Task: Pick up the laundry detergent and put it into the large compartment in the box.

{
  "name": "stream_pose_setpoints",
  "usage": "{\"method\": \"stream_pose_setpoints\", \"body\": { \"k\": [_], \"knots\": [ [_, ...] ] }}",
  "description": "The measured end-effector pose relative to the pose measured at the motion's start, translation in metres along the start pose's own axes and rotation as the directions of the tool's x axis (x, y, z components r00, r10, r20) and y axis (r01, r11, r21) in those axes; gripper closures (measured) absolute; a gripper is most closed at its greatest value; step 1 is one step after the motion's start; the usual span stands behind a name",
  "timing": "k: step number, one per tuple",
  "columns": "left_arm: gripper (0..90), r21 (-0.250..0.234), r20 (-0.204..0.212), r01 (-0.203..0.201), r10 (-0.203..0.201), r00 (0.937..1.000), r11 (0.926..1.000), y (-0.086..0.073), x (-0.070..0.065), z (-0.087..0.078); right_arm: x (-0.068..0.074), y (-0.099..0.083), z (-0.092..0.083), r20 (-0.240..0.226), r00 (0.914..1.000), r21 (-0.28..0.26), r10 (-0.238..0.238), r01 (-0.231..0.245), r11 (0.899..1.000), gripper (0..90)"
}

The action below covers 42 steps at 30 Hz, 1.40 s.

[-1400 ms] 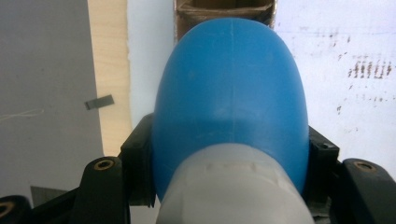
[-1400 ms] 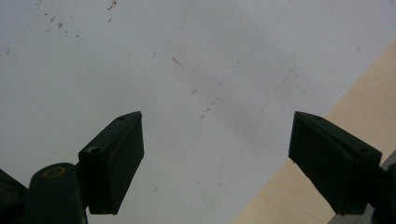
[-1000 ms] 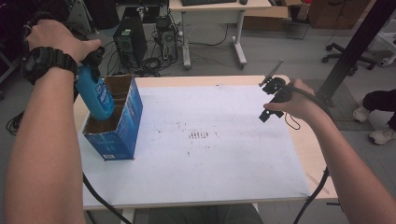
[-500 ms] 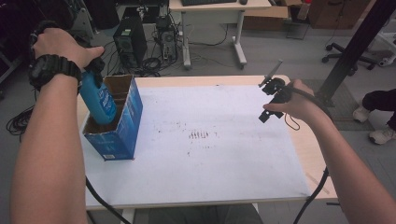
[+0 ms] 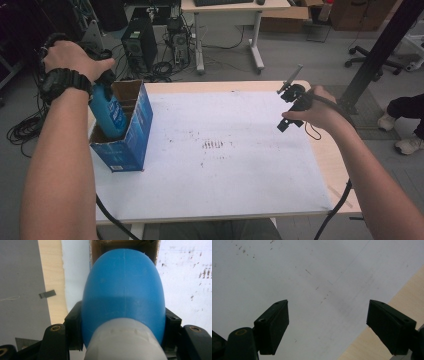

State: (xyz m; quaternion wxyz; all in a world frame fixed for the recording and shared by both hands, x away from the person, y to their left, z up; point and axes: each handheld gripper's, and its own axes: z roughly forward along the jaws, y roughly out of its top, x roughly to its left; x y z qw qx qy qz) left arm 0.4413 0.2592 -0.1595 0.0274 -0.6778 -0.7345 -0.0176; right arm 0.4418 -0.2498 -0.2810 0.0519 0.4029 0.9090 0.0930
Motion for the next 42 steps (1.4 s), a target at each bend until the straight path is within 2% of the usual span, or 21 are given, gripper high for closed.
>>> {"method": "stream_pose_setpoints", "body": {
  "k": [42],
  "knots": [
    [37.8,0.054,0.010,-0.012,0.012,0.9999,0.9985,0.006,-0.006,0.054,0.003,0.000,0.006,-0.004,1.0000,0.010,-0.007,0.007,1.000,18.3]
  ]
}}
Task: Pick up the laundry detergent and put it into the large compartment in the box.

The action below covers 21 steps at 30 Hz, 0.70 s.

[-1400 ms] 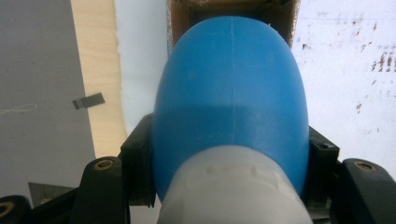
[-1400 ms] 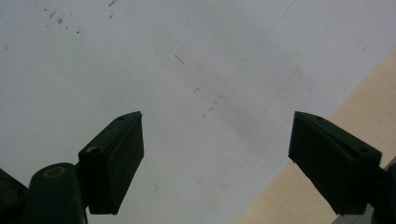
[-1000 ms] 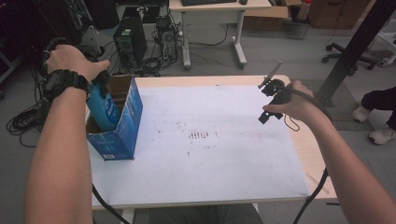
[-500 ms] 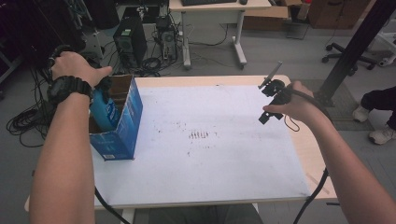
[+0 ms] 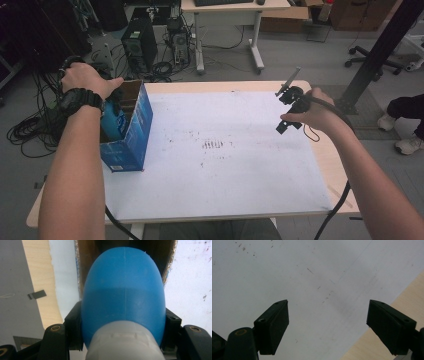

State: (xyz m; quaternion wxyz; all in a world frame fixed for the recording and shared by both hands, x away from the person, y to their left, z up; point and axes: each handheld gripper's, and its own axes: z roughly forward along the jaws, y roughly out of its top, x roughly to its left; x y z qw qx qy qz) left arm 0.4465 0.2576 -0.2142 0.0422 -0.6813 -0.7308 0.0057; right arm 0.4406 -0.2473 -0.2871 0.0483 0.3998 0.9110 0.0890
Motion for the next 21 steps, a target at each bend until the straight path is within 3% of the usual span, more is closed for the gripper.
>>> {"method": "stream_pose_setpoints", "body": {
  "k": [21],
  "knots": [
    [37.9,0.013,-0.003,-0.001,0.001,1.0000,0.9999,0.003,-0.002,0.022,0.000,-0.001,0.003,-0.005,1.0000,0.004,-0.002,0.002,1.000,18.3]
  ]
}}
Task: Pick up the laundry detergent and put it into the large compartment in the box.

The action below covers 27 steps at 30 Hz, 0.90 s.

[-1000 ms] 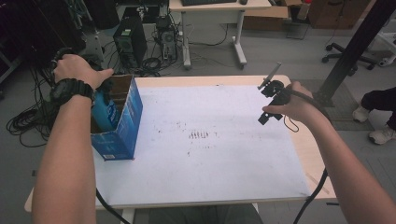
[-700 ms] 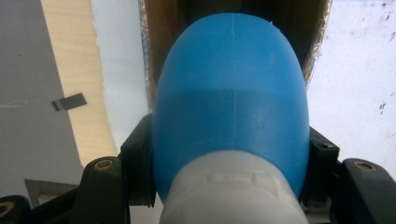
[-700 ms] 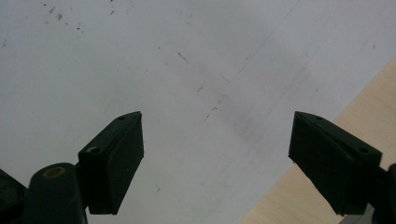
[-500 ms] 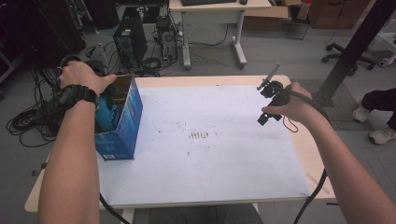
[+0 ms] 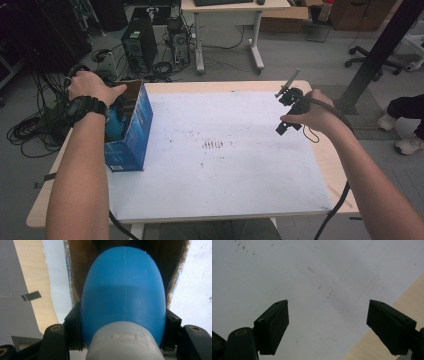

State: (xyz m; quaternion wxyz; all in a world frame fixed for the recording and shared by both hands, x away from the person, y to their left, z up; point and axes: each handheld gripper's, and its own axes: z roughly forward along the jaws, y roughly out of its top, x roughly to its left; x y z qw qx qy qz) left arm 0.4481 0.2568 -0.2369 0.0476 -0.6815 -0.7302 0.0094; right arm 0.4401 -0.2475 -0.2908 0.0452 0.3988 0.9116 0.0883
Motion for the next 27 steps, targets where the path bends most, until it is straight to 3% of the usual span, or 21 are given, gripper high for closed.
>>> {"method": "stream_pose_setpoints", "body": {
  "k": [27],
  "knots": [
    [37.8,0.004,0.002,-0.006,0.006,1.0000,1.0000,0.002,0.000,0.024,0.001,0.000,0.003,-0.002,1.0000,0.006,-0.001,0.001,1.000,18.3]
  ]
}}
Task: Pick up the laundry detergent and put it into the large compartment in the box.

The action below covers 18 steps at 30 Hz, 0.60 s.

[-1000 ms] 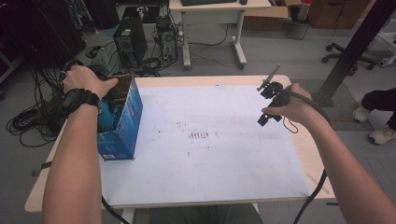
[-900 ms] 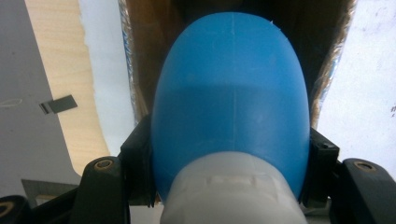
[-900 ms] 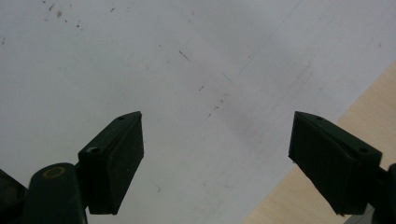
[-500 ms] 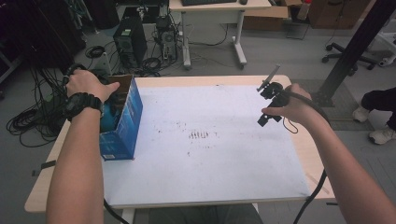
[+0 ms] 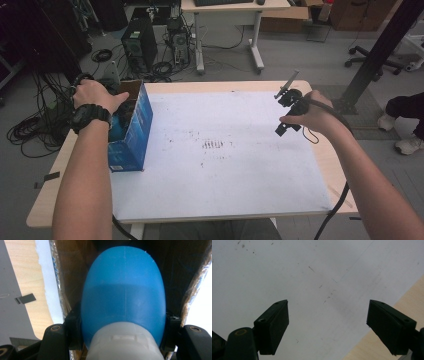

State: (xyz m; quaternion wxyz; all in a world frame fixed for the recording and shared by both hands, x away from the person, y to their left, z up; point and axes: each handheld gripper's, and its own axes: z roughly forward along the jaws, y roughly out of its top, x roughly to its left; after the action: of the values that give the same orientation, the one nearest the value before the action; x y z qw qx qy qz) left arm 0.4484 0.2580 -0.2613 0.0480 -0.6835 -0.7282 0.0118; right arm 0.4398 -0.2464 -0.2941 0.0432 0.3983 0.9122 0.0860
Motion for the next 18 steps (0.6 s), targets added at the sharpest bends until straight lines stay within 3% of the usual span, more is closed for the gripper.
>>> {"method": "stream_pose_setpoints", "body": {
  "k": [18],
  "knots": [
    [37.8,0.000,0.004,0.000,0.000,1.0000,1.0000,0.001,0.002,0.011,0.000,0.000,0.002,-0.002,1.0000,0.003,0.001,-0.001,1.000,18.3]
  ]
}}
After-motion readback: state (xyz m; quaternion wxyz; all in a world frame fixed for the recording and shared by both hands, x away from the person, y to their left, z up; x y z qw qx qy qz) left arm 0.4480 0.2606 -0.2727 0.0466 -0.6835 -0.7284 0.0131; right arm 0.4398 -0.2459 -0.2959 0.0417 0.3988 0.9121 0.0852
